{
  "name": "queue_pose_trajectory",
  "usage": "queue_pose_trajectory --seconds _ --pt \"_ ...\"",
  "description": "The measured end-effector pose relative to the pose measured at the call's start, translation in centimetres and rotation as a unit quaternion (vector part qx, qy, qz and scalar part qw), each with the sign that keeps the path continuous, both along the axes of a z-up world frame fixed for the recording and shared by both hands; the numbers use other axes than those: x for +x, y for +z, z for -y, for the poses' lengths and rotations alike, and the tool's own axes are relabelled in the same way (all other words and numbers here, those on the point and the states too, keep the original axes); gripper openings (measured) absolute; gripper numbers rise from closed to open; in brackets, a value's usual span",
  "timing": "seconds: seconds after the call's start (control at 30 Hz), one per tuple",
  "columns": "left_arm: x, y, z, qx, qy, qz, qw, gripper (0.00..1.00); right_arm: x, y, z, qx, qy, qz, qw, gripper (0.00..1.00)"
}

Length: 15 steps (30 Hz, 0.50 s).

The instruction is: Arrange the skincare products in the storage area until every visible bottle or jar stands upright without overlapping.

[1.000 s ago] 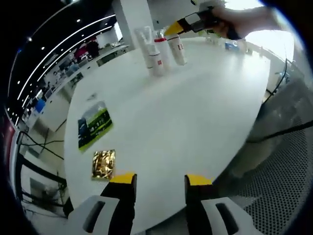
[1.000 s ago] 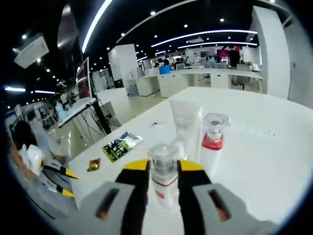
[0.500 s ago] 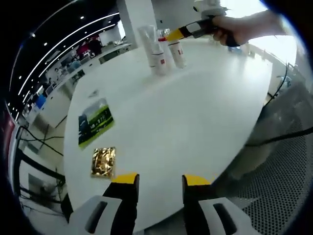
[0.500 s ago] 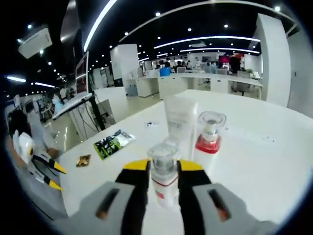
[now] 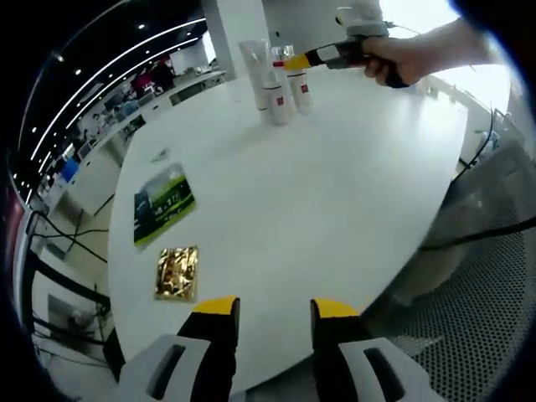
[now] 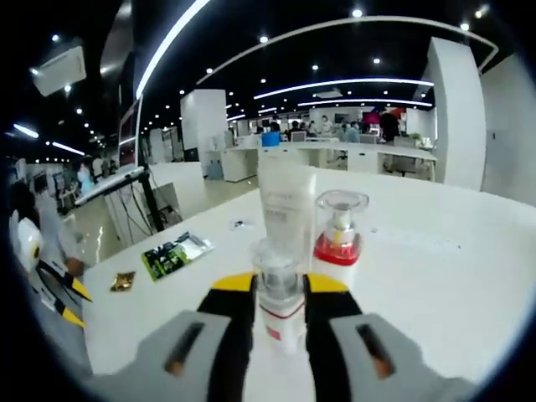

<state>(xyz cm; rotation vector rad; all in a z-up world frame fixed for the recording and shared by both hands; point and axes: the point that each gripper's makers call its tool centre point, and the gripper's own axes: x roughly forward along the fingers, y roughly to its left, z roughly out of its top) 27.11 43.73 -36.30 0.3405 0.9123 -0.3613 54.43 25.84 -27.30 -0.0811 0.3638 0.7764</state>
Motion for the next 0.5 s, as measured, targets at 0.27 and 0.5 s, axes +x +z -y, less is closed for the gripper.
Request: queue_pose_trajectory --seconds 0.27,0.5 --pt "-0.2 -0.2 -0.1 0.003 0.001 -0.007 1.0000 0.34 0.7 -0.5 0.5 0.001 -0.006 0.016 0.9999 0.22" --pt "-0.2 -0.3 -0.2 0.006 0.000 -0.010 0.9999 0.34 0.5 -1.6 0.8 -0.011 -0.003 0.025 0.9996 0.22"
